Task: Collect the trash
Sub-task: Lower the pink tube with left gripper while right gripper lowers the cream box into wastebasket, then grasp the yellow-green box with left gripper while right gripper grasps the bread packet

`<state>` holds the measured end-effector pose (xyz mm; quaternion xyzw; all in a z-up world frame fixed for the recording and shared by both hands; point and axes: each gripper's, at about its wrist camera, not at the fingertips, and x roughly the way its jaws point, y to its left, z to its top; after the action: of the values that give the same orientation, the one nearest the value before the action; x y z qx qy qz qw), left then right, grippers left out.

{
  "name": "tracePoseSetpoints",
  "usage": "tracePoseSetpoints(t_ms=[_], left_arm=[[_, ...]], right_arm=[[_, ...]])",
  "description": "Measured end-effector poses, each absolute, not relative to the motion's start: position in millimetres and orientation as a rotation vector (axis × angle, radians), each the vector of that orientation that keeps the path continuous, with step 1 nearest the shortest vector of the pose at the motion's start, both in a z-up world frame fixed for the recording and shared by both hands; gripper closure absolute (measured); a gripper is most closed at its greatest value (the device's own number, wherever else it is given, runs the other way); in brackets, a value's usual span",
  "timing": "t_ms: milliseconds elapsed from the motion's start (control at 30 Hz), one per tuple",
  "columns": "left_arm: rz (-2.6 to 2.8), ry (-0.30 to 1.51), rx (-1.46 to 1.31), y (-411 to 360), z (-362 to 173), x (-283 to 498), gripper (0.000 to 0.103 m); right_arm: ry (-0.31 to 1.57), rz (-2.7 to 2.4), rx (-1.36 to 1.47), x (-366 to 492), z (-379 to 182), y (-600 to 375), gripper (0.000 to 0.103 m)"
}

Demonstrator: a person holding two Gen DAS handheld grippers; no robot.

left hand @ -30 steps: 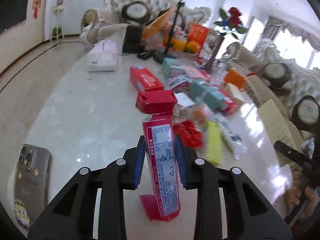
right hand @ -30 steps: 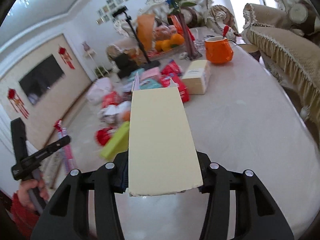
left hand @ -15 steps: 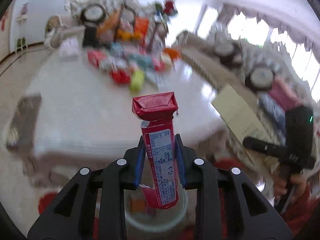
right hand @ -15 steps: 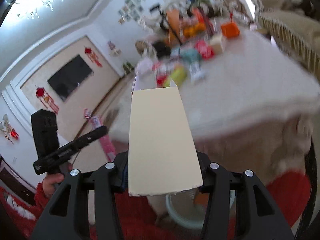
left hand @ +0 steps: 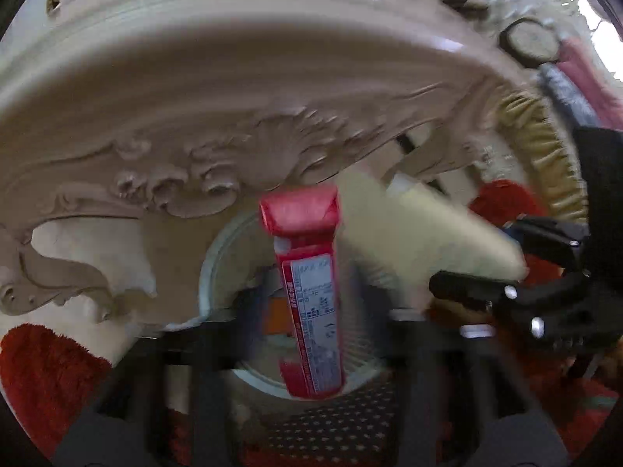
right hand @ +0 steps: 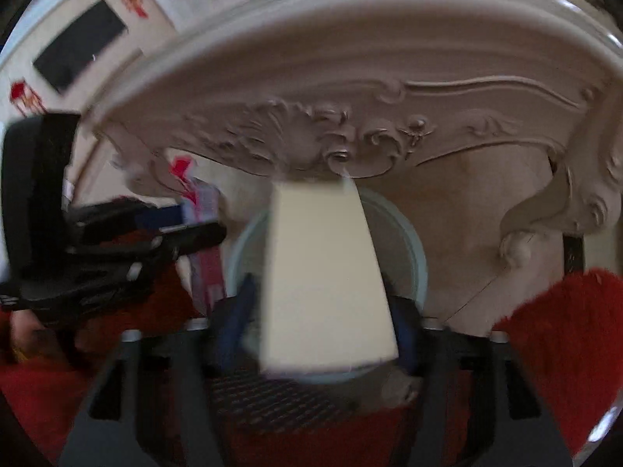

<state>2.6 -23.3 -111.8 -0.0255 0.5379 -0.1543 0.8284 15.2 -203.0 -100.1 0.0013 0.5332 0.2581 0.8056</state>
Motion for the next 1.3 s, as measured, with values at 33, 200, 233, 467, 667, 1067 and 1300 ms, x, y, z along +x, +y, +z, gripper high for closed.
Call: tracePoseSetpoints(t_ms=[33,200,233,467,667,1067,1300], left_arm=[[-0.303,1.137,-0.046,-23.0,-117.7,4.7,0.022],[-0.294,1.149,-0.058,-17.4,-123.9,2.3,0.022],[-0.296,1.136,-0.059,-14.7,-118.9,-0.1,0.022],[-0.31,0.992,-0.067,-0.9,-50.6,-31.3,0.022],[-0.282,0.858,-0.061,6.1,6.8,-24.1,0.022],[-0.287,0.798,-0.11,13.6,36.0,151.8,0.022],[-0.324,0.891,-0.143,3.3,12.7,211.1,0.022]], right_arm=[[1.137,0.532,-0.021,19.8,-106.2,-199.8,0.028],[1.15,0.515,-0.008,20.3,-103.8,-202.1,0.028],[1.142,0.515,-0.012,14.0,-100.7,-208.9,0.028],[1.005,0.52,0.023,-12.5,-52.9,-225.8,0.028],[0.794,0.501,0.034,-4.4,7.1,-230.5,0.028],[0.739,0.391,-0.096,162.2,29.2,-194.2,0.028],[0.823,0.445,-0.185,235.6,16.6,-176.0,0.028]])
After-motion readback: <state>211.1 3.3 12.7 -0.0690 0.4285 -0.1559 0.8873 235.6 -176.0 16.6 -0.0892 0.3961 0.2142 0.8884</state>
